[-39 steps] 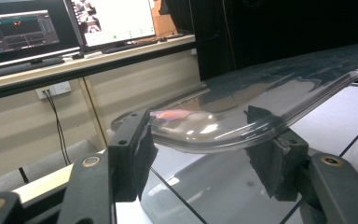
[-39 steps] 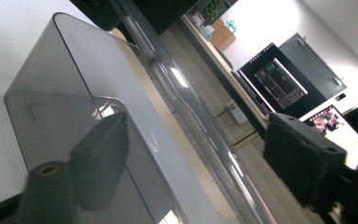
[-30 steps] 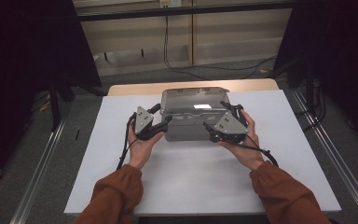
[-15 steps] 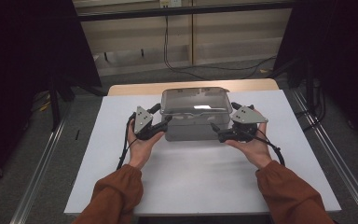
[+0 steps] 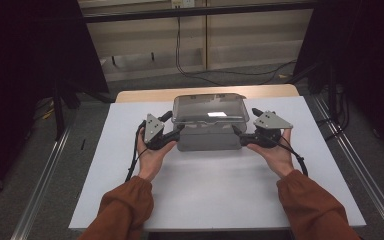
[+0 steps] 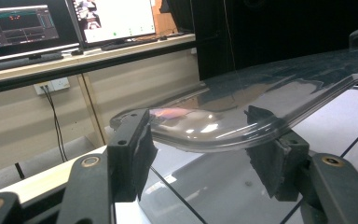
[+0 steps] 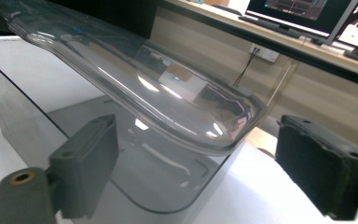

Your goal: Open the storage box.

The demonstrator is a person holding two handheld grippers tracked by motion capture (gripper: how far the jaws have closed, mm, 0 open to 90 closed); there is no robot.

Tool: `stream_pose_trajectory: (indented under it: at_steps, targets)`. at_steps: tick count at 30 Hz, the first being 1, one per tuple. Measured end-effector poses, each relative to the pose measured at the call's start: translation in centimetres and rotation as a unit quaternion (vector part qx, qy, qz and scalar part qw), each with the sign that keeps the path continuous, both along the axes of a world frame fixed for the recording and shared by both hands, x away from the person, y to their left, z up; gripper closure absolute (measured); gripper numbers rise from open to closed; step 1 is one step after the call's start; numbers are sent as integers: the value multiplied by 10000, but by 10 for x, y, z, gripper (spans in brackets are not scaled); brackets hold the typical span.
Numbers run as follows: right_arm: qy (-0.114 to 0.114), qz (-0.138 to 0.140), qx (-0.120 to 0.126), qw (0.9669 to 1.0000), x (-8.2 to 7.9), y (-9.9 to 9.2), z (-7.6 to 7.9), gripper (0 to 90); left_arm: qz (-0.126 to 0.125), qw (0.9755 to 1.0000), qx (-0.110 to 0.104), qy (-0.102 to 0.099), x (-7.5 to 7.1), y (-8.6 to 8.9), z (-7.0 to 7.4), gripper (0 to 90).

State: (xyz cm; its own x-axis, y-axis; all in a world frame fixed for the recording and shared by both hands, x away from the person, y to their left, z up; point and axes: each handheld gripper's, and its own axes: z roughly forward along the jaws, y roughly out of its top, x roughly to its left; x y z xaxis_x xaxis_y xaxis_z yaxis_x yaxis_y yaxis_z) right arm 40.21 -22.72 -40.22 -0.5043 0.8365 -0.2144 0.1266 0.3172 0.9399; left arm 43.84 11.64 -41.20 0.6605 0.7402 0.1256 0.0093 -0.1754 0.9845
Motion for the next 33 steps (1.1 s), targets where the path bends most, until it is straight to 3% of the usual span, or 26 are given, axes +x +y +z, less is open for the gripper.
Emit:
stream_pose_trajectory:
  at_steps: [2,11,16,19,27,33]
  targets:
    - [-33,-21,-15,10000,2,-1,0,161,9,9999,-92,39,0,0,0,417]
    - [-205,-88,178,9996,12,-10,8,305,4,9999,-131,28,2,-1,5,411]
    - [-137,-14,353,9993,14,-12,12,381,14,9998,-185,8,5,-3,10,401]
    - [-139,25,328,9994,16,-11,14,418,45,9998,-214,12,8,-3,11,400]
    - [-197,95,410,9989,21,-9,17,498,37,9998,-190,-27,15,-5,15,396]
    - [-210,121,517,9984,24,-9,20,500,66,9999,-113,-73,19,-5,18,385]
